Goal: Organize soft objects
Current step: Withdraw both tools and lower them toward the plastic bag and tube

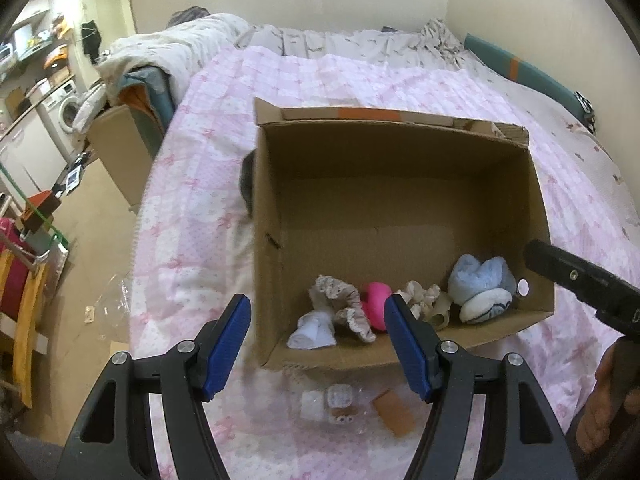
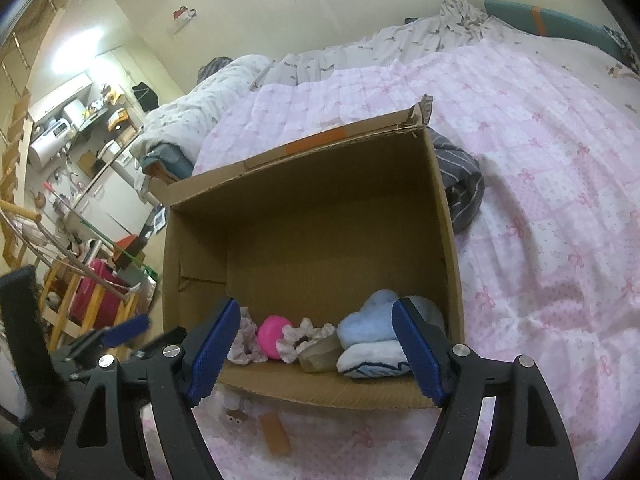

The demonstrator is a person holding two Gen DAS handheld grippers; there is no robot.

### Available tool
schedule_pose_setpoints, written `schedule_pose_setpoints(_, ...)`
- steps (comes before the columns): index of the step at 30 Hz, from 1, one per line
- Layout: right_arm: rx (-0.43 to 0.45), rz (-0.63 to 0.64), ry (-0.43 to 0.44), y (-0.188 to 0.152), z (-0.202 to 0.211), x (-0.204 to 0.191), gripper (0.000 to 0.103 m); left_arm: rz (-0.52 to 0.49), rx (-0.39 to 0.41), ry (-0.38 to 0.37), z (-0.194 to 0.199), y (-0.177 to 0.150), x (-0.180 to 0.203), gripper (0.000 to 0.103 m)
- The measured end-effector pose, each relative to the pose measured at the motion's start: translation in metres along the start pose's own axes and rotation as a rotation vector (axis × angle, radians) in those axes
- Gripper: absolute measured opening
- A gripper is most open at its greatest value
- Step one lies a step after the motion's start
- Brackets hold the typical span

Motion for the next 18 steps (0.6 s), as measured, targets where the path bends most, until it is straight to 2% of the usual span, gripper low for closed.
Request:
schedule_pose_setpoints(14,-0.035,0.031,0.002,-0.022,0.022,-0.015,0.083,0.084,-0.019,0.053,0.023,-0.022,-0.034,0.066)
schedule_pose_setpoints(18,-0.07,0.022,0.012,-0.038,0.019,-0.021,0.083,0.11,-0.045,0.039,0.025,-0.032,-0.038,0.066)
Point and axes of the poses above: each gripper's, at about its wrist camera, not at the fingertips, and z roughly against the way its jaws point, x to its right, y to its top, the point moved 10 cm from there along -z, roughly the way its jaws point, and after that the axes turned 9 degrees about z, right-handed, at the moved point
